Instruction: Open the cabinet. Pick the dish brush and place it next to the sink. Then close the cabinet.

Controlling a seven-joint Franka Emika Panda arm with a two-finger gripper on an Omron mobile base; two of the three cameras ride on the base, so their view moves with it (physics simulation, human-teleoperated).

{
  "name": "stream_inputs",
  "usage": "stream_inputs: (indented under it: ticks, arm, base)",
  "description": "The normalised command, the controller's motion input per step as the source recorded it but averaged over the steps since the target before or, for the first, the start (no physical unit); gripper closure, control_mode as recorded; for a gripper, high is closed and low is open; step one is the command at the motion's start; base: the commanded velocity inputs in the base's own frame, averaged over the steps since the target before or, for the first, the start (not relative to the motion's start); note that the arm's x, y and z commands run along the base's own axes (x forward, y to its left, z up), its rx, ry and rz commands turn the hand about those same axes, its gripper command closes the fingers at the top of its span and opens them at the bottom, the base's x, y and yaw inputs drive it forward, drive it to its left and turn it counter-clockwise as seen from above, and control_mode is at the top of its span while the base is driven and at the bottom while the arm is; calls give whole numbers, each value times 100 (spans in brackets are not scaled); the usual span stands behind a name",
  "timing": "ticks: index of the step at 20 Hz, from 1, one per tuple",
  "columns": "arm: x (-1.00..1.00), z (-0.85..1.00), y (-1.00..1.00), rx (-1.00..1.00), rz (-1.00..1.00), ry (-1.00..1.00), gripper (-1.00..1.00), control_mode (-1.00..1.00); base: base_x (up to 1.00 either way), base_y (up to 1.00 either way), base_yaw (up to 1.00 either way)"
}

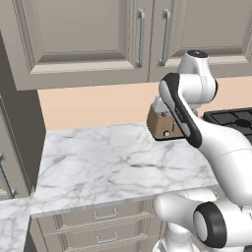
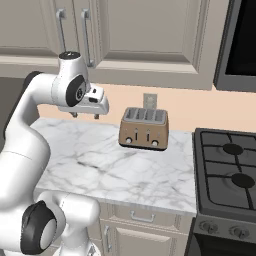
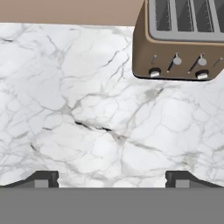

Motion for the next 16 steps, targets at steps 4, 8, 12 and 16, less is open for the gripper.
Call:
stream_inputs:
  ticks: [4, 8, 12, 16]
  arm:
    - [0, 0, 0, 0, 0, 0, -100, -100]
    - [-1, 1, 0, 0, 0, -1, -100, -100]
    - [-6, 7, 0, 1, 0, -6, -100, -100]
    - [-8, 10, 0, 1, 0, -12, -100, -100]
  base:
    - [0, 0, 0]
    - [0, 0, 0]
    - [0, 0, 0]
    - [0, 0, 0]
